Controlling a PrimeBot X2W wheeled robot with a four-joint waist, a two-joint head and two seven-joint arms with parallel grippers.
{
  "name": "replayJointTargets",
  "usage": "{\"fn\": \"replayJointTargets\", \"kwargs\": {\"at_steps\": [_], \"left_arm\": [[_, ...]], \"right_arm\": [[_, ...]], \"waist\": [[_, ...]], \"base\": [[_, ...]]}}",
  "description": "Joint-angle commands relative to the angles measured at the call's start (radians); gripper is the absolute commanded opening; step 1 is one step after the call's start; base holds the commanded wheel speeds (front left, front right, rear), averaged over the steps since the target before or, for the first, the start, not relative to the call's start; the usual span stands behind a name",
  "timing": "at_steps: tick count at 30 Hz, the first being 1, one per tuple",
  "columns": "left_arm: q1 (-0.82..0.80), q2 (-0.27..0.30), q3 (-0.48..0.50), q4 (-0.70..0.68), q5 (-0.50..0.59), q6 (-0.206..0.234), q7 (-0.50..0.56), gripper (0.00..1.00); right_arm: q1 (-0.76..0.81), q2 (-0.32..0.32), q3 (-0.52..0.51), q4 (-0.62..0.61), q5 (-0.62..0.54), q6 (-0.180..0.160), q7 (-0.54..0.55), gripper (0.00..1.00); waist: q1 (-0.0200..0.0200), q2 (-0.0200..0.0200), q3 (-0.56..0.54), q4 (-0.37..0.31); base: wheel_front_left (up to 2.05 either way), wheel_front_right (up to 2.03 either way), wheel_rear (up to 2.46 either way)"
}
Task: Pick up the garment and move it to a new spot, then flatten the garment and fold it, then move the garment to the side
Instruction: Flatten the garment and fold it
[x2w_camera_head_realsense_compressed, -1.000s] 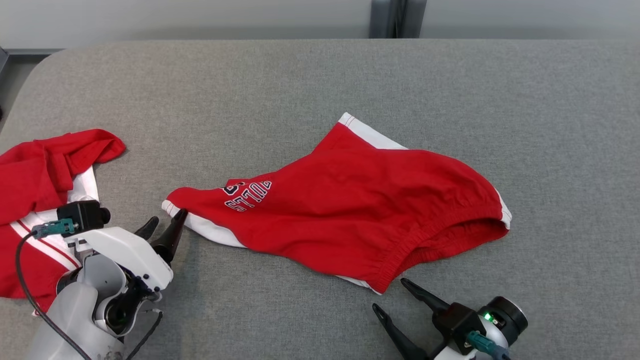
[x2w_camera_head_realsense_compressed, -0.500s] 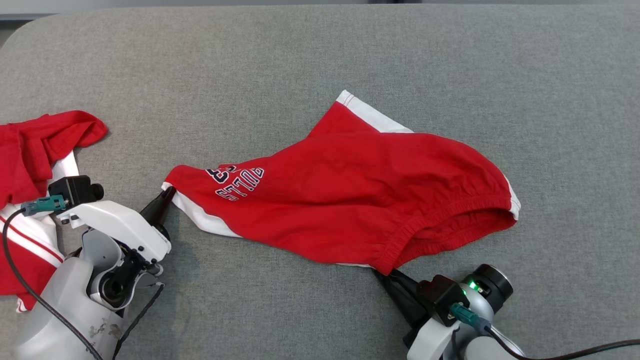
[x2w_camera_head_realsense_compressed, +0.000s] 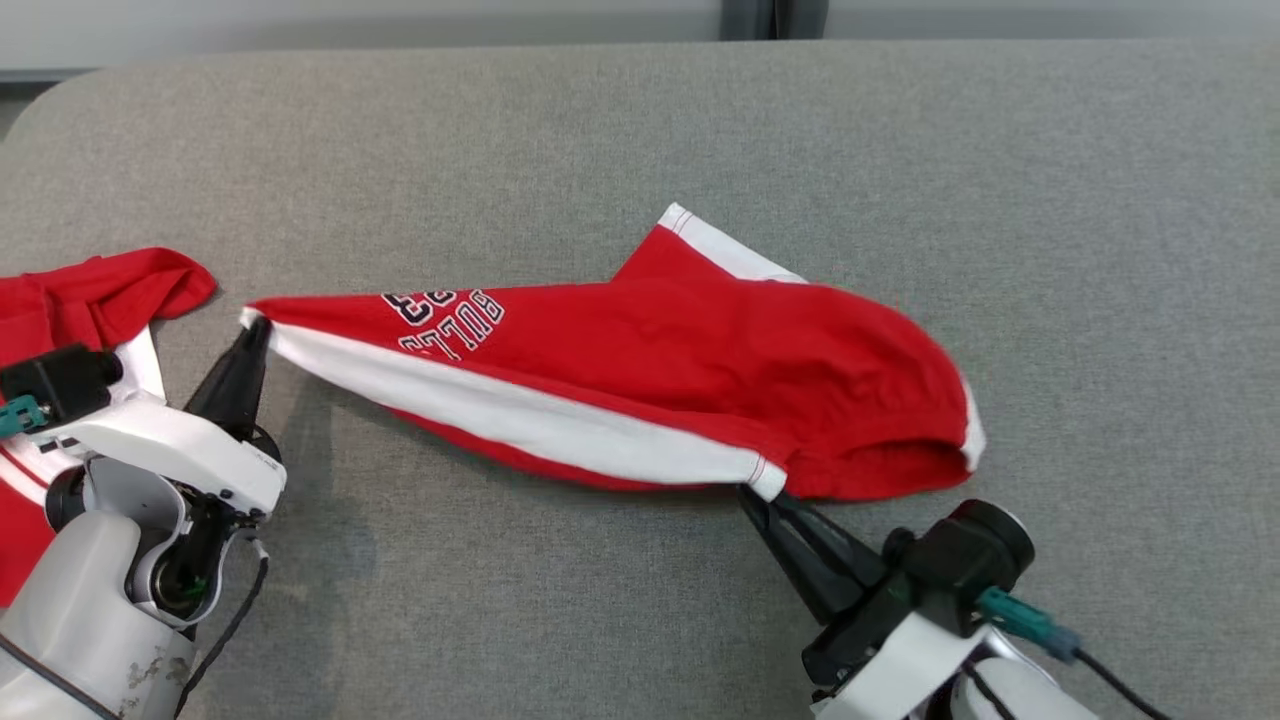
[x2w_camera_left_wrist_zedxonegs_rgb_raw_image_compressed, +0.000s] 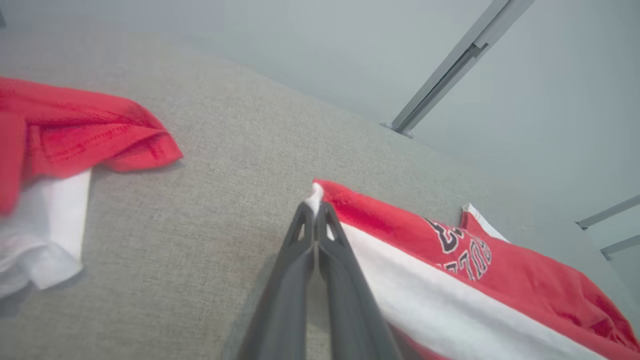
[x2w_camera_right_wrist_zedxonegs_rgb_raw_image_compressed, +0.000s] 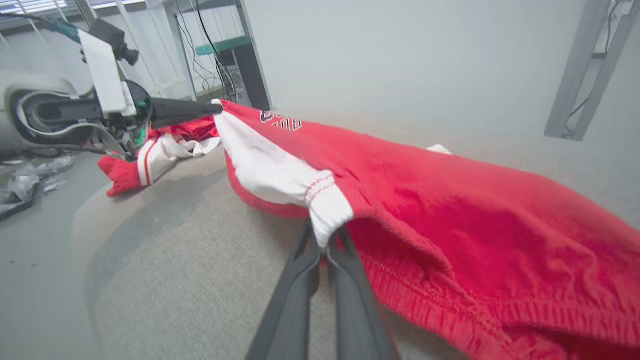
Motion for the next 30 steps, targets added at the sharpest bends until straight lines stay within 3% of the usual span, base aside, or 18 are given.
{"fn": "replayJointTargets", "kwargs": {"at_steps": [1,8,14,15,25,30], "left_arm": [[0.008,0.007,0.006,-0.022,0.014,0.002,-0.025,0.00],[0.025,0.046,0.014,-0.171,0.077,0.073,-0.083,0.00],[0.072,0.092,0.019,-0.398,0.134,0.166,-0.091,0.00],[0.089,0.108,0.019,-0.480,0.156,0.199,-0.087,0.00],[0.166,0.178,0.018,-0.846,0.257,0.344,-0.042,0.00],[0.151,0.200,0.011,-0.924,0.280,0.374,-0.005,0.00]], "right_arm": [[0.017,-0.014,-0.019,-0.054,0.022,0.002,-0.007,0.00],[0.068,-0.028,-0.123,-0.234,0.086,0.002,-0.007,0.00],[0.087,-0.034,-0.235,-0.338,0.117,0.002,-0.007,0.00],[0.088,-0.039,-0.265,-0.365,0.125,0.002,-0.007,0.00],[0.095,-0.085,-0.373,-0.460,0.171,0.002,0.000,0.00],[0.062,-0.095,-0.418,-0.456,0.183,0.002,0.019,0.00]], "waist": [[0.0000,0.0000,-0.019,-0.006],[0.0000,0.0000,-0.072,-0.026],[0.0000,0.0000,-0.110,-0.055],[0.0000,0.0000,-0.118,-0.063],[0.0000,0.0000,-0.164,-0.097],[0.0000,0.0000,-0.166,-0.104]], "base": [[0.00,0.00,0.00],[0.00,0.00,0.00],[0.00,0.00,0.00],[0.00,0.00,0.00],[0.00,0.00,0.00],[0.00,0.00,0.00]]}}
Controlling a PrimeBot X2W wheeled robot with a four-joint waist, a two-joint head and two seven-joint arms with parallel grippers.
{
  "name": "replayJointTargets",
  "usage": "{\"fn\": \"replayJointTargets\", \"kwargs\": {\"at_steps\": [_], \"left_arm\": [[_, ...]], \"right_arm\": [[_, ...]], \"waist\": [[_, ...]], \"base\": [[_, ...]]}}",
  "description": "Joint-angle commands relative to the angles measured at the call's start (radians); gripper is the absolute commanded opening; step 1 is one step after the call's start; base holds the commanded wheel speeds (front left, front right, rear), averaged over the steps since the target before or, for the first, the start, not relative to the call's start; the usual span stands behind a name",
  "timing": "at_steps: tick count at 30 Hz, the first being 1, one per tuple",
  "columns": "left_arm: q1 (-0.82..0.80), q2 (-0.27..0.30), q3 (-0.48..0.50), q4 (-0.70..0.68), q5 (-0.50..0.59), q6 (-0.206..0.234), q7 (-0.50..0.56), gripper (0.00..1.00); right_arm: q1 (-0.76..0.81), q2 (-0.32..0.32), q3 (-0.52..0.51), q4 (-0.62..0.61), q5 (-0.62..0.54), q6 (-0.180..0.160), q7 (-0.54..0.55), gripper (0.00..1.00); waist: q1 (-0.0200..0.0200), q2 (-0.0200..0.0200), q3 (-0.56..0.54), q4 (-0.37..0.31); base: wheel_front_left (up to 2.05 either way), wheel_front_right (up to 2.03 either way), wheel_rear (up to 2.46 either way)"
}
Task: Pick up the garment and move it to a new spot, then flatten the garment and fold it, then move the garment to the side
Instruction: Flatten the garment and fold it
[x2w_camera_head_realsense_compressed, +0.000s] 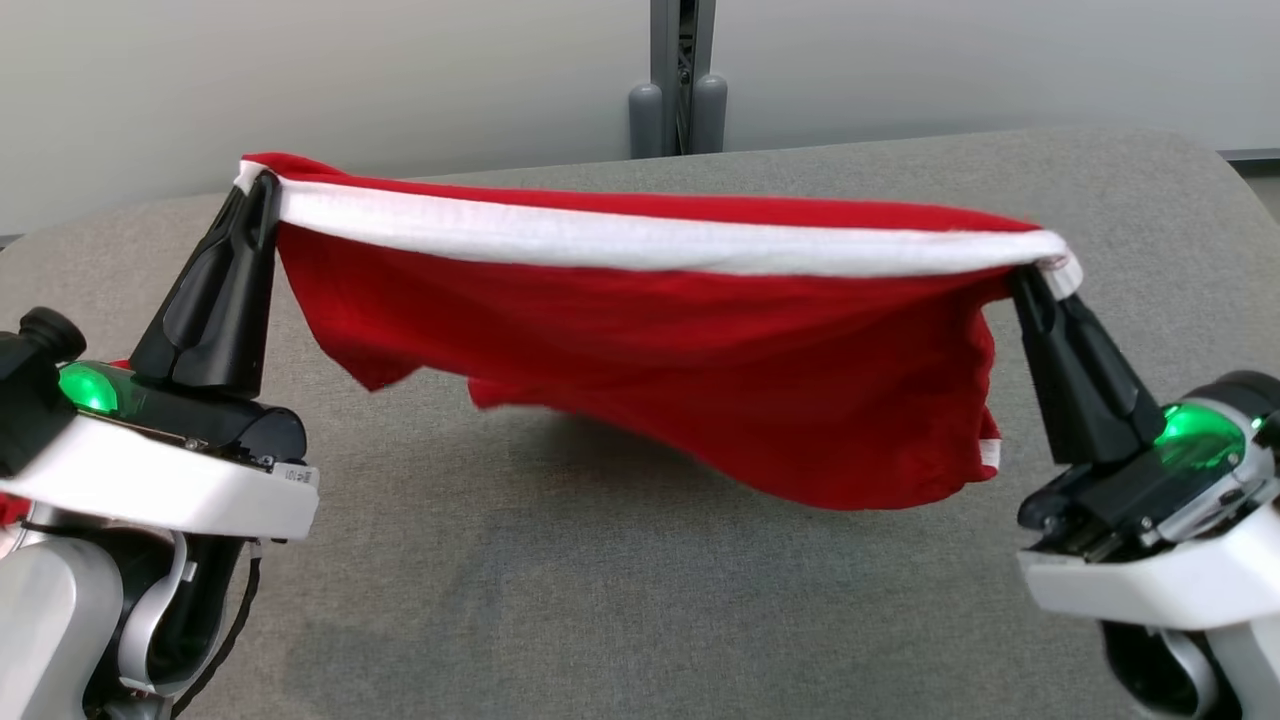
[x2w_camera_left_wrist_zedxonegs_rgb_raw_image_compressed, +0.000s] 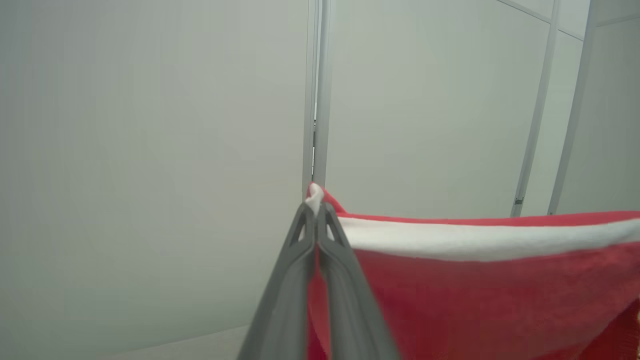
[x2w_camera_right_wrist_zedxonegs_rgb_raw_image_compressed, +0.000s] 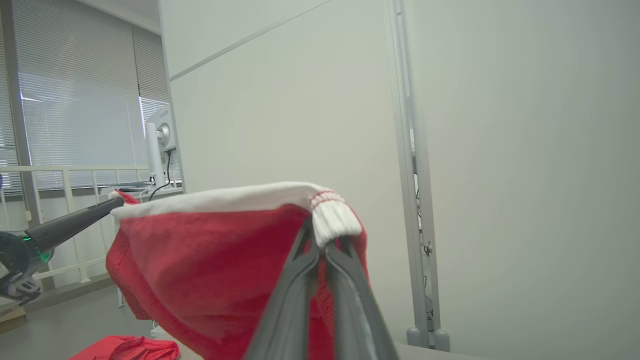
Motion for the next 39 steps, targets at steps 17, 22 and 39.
{"fn": "replayJointTargets", "kwargs": {"at_steps": [17,22,39], "left_arm": [[-0.607,-0.120,-0.061,0.527,-0.022,-0.181,0.090,0.00],[-0.769,-0.158,-0.071,0.710,0.001,-0.215,0.069,0.00],[-1.091,-0.347,-0.146,1.368,0.074,-0.346,-0.181,0.00]], "right_arm": [[-0.632,0.017,0.135,0.499,-0.059,0.002,0.012,0.00],[-0.799,0.040,0.174,0.667,-0.040,0.001,-0.006,0.00],[-1.106,0.196,0.071,1.131,-0.167,0.001,-0.020,0.00]], "waist": [[0.0000,-0.0001,0.081,-0.014],[0.0000,-0.0001,0.112,-0.014],[0.0000,-0.0001,0.307,0.028]], "base": [[0.00,0.00,0.00],[0.00,0.00,0.00],[0.00,0.00,0.00]]}}
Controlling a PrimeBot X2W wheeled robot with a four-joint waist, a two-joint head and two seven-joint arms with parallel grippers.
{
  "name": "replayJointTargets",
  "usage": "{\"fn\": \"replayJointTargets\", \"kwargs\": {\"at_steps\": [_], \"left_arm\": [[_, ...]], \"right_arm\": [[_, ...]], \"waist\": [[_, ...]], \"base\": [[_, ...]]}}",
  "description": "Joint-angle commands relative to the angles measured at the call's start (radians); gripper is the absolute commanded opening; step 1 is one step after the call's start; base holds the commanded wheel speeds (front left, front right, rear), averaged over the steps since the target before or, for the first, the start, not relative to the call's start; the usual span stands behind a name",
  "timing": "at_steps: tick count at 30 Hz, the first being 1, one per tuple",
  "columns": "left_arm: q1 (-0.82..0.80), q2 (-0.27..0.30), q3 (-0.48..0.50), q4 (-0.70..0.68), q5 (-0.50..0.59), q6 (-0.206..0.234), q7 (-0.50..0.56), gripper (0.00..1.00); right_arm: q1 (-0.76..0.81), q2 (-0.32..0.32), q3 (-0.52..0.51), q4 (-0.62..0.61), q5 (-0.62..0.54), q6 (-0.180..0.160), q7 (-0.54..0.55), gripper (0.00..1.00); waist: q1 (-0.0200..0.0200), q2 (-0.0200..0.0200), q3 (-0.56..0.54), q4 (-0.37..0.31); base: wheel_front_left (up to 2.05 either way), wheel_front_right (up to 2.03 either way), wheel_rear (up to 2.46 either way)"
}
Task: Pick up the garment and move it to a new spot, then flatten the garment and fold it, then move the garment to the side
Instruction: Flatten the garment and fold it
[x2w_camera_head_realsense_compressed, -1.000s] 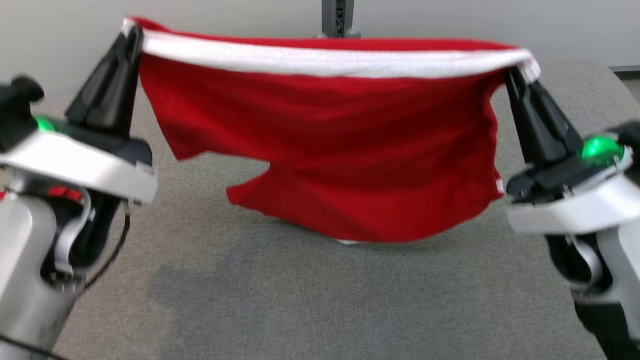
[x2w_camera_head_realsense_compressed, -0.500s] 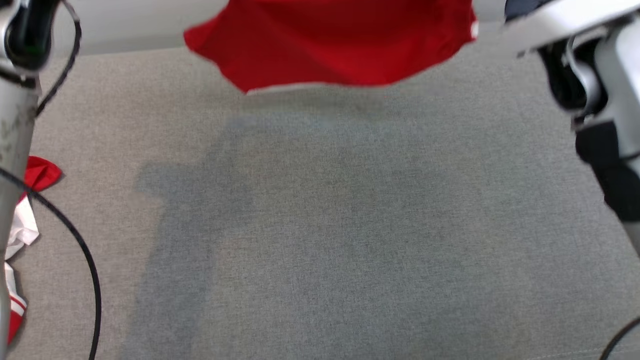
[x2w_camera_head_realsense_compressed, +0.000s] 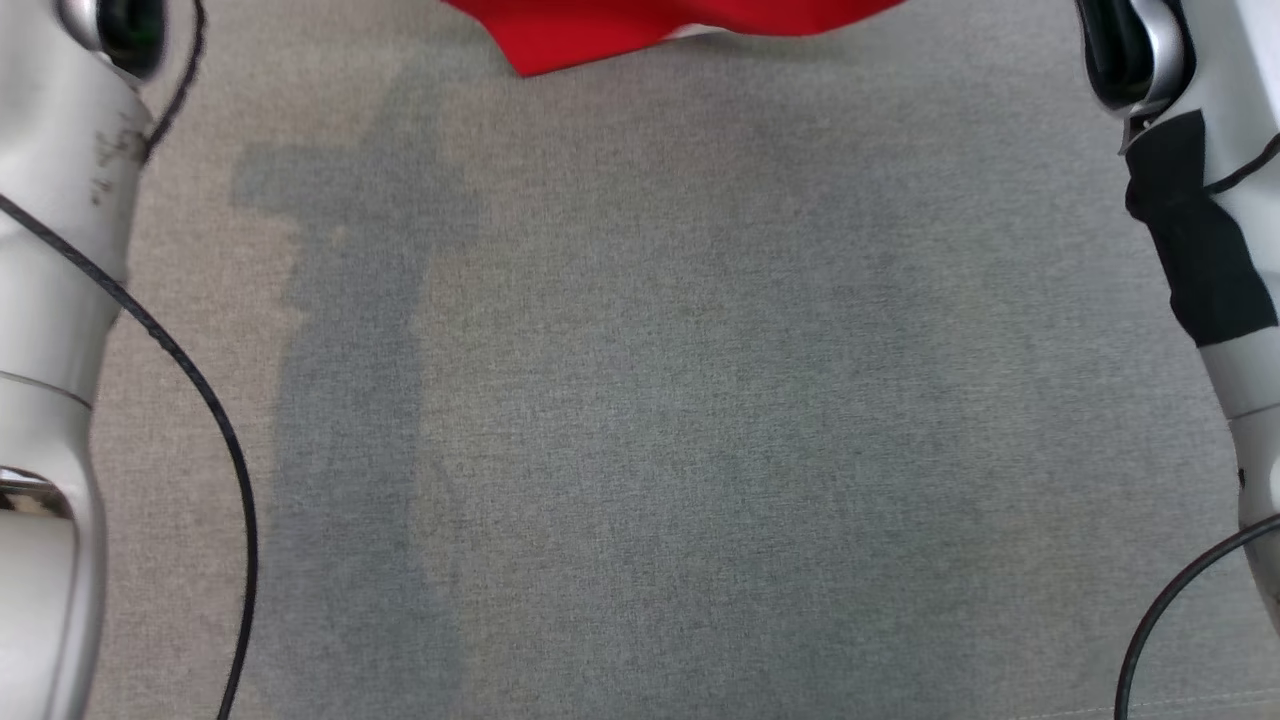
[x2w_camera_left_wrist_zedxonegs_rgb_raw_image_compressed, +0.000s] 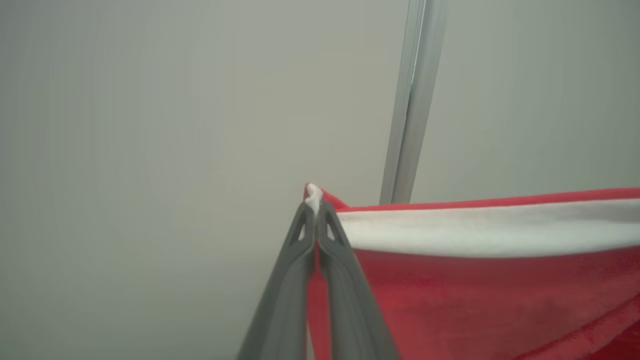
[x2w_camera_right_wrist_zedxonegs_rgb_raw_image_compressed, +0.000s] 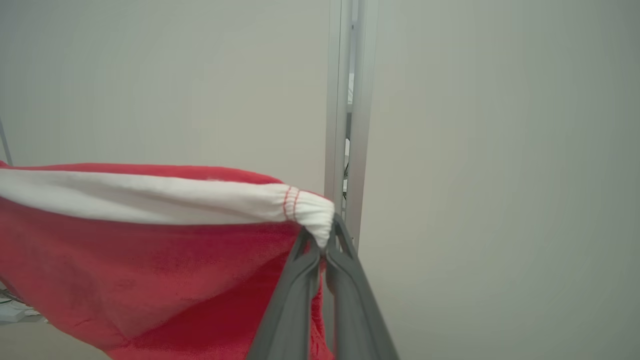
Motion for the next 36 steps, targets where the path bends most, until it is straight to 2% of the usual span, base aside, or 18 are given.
{"fn": "replayJointTargets", "kwargs": {"at_steps": [1,4,8,11,13,17,22,28,31,36], "left_arm": [[0.008,-0.010,-0.007,0.020,-0.005,-0.009,-0.013,0.00],[0.052,-0.039,-0.008,0.056,-0.031,-0.018,-0.030,0.00],[0.134,-0.059,0.007,0.044,-0.062,-0.025,-0.048,0.00],[0.217,-0.045,0.056,-0.032,-0.080,-0.026,-0.052,0.00],[0.312,-0.037,0.084,-0.109,-0.053,-0.026,-0.051,0.00],[0.494,-0.034,0.185,-0.314,-0.009,0.006,-0.051,0.00],[0.765,-0.032,0.249,-0.562,0.063,0.052,-0.052,0.00],[0.999,-0.011,0.244,-0.747,0.093,0.097,-0.042,0.00],[1.117,0.003,0.224,-0.844,0.101,0.128,-0.004,0.00],[1.292,0.024,0.199,-0.985,0.103,0.184,0.069,0.00]], "right_arm": [[0.020,-0.001,0.004,0.007,-0.009,0.000,-0.005,0.00],[0.067,-0.001,0.031,-0.001,0.013,0.000,-0.005,0.00],[0.164,-0.023,0.069,-0.070,0.077,0.000,-0.005,0.00],[0.261,-0.043,0.102,-0.156,0.133,0.000,-0.005,0.00],[0.330,-0.065,0.124,-0.225,0.167,0.000,-0.005,0.00],[0.481,-0.101,0.128,-0.354,0.232,0.000,-0.005,0.00],[0.667,-0.130,0.141,-0.470,0.292,0.000,-0.005,0.00],[0.823,-0.150,0.170,-0.548,0.319,0.000,-0.005,0.00],[0.892,-0.178,0.202,-0.558,0.307,0.000,-0.005,0.00],[0.998,-0.184,0.225,-0.565,0.341,0.000,-0.005,0.00]], "waist": [[0.0000,0.0000,0.041,0.015],[0.0000,0.0000,0.067,0.020],[0.0000,0.0000,0.074,0.022],[0.0000,0.0000,0.069,0.022],[0.0000,0.0000,0.066,0.022],[0.0000,0.0000,0.046,0.026],[0.0000,0.0000,-0.003,0.024],[0.0000,0.0000,-0.061,0.017],[0.0000,0.0000,-0.096,0.013],[0.0000,0.0000,-0.157,0.012]], "base": [[0.00,0.00,0.00],[0.00,0.00,0.00],[0.00,0.00,0.00],[0.00,0.00,0.00],[0.00,0.00,0.00],[0.00,0.00,0.00],[0.00,0.00,0.00],[0.00,0.00,0.00],[0.00,0.00,0.00],[0.00,0.00,0.00]]}}
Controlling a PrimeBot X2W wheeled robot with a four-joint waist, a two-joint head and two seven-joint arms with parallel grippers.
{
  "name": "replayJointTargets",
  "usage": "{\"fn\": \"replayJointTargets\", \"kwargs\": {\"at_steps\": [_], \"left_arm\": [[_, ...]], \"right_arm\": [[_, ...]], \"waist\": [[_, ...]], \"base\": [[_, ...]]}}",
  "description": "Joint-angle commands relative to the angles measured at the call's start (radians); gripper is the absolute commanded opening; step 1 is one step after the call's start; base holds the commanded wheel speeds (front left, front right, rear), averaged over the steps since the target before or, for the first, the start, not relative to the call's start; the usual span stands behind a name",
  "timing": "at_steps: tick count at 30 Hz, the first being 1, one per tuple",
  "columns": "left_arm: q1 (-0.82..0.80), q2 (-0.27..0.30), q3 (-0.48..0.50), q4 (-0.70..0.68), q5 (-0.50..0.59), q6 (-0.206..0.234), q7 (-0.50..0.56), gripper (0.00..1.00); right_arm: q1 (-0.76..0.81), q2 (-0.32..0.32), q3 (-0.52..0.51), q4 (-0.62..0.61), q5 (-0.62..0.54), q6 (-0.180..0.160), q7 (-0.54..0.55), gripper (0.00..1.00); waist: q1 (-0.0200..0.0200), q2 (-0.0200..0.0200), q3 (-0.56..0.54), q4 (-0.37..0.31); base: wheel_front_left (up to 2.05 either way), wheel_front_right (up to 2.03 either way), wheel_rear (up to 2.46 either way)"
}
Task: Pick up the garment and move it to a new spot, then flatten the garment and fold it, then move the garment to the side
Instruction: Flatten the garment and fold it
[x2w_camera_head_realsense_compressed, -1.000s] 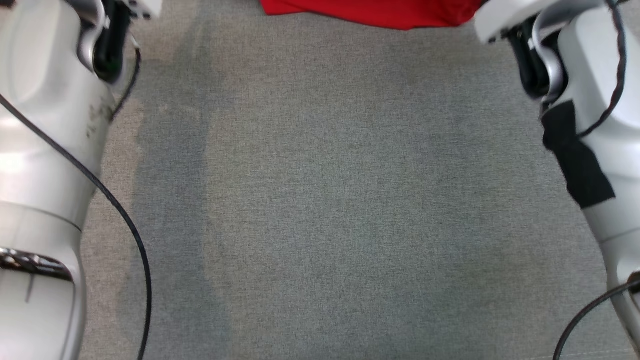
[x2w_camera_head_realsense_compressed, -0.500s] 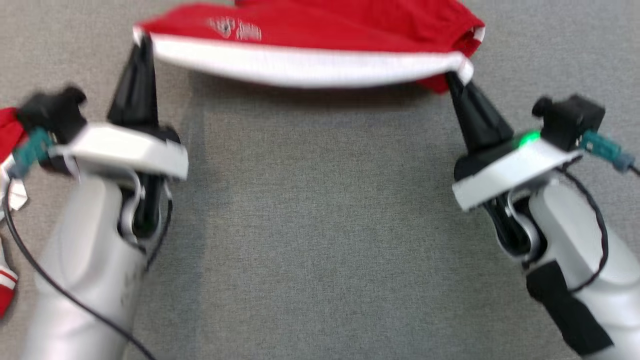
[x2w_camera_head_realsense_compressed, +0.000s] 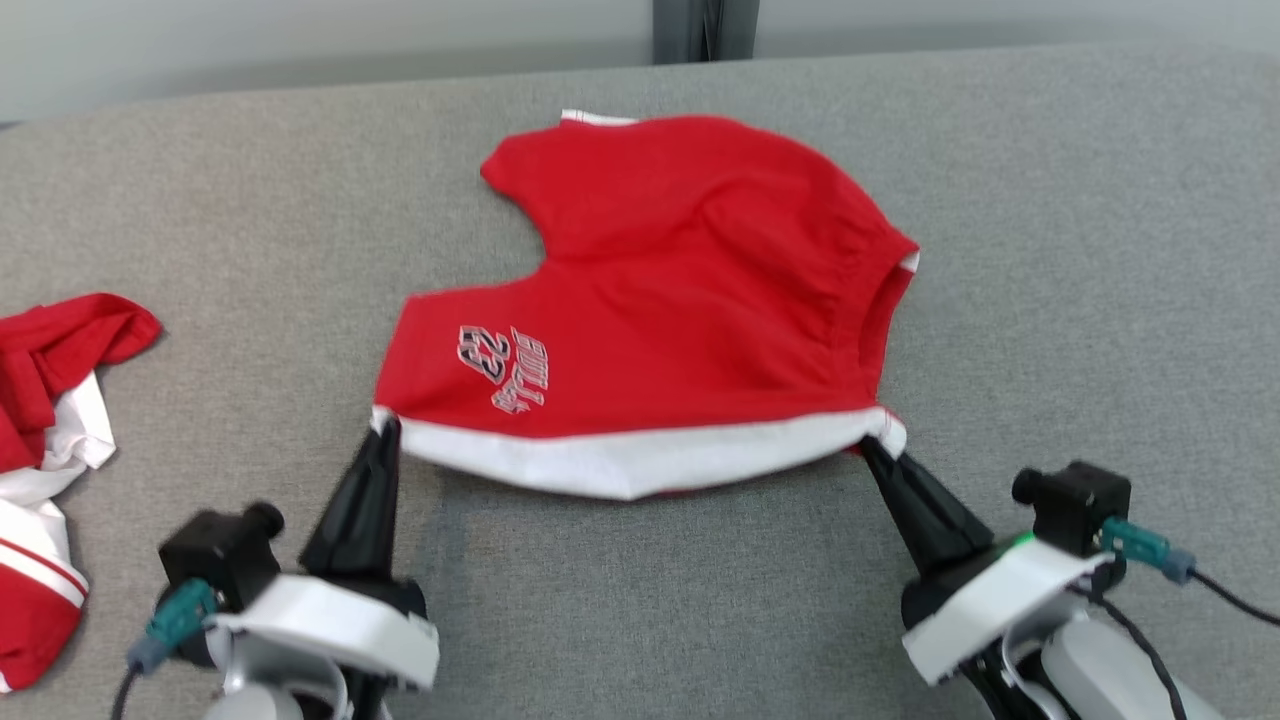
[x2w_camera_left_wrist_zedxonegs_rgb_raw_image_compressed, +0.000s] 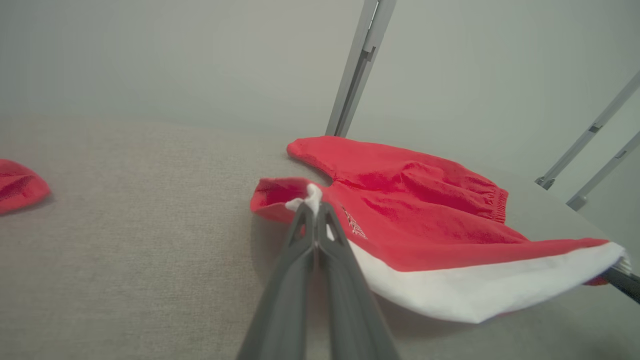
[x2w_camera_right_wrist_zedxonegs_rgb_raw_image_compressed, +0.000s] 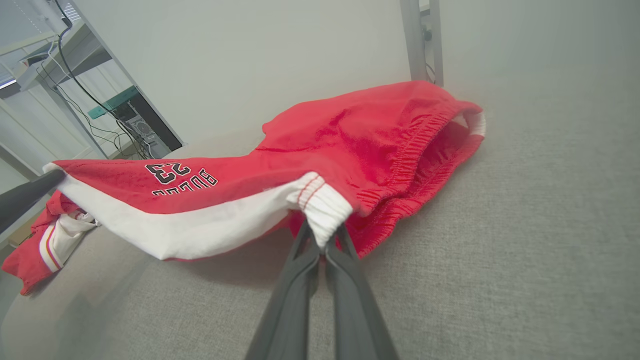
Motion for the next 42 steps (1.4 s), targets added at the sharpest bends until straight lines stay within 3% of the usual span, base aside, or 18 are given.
{"fn": "replayJointTargets", "kwargs": {"at_steps": [1,8,15,26,34,42], "left_arm": [[0.021,0.006,-0.003,-0.015,0.002,0.007,0.011,0.00],[0.226,0.016,-0.015,-0.133,-0.031,0.081,0.087,0.00],[0.336,0.017,-0.042,-0.162,-0.060,0.110,0.143,0.00],[0.415,0.025,-0.028,-0.192,-0.096,0.150,0.182,0.00],[0.353,0.058,-0.012,-0.205,-0.090,0.130,0.196,0.00],[0.109,0.101,-0.003,-0.153,-0.063,0.064,0.225,0.00]], "right_arm": [[0.017,-0.013,0.002,-0.003,0.004,0.001,-0.004,0.00],[0.171,-0.058,0.016,0.011,-0.021,0.001,-0.004,0.00],[0.295,-0.090,-0.008,-0.004,-0.049,0.001,0.028,0.00],[0.452,-0.081,-0.070,-0.113,-0.080,0.001,0.111,0.00],[0.468,-0.052,-0.117,-0.175,-0.081,0.001,0.151,0.00],[0.390,0.018,-0.191,-0.227,-0.029,0.001,0.144,0.00]], "waist": [[0.0000,0.0000,-0.031,0.002],[0.0000,0.0000,-0.130,0.036],[0.0000,0.0000,-0.192,0.069],[0.0000,0.0000,-0.206,0.071],[0.0000,0.0000,-0.187,0.047],[0.0000,0.0000,-0.126,-0.001]], "base": [[0.00,0.00,0.00],[0.00,0.00,0.00],[0.00,0.00,0.00],[0.00,0.00,0.00],[0.00,0.00,0.00],[0.00,0.00,0.00]]}}
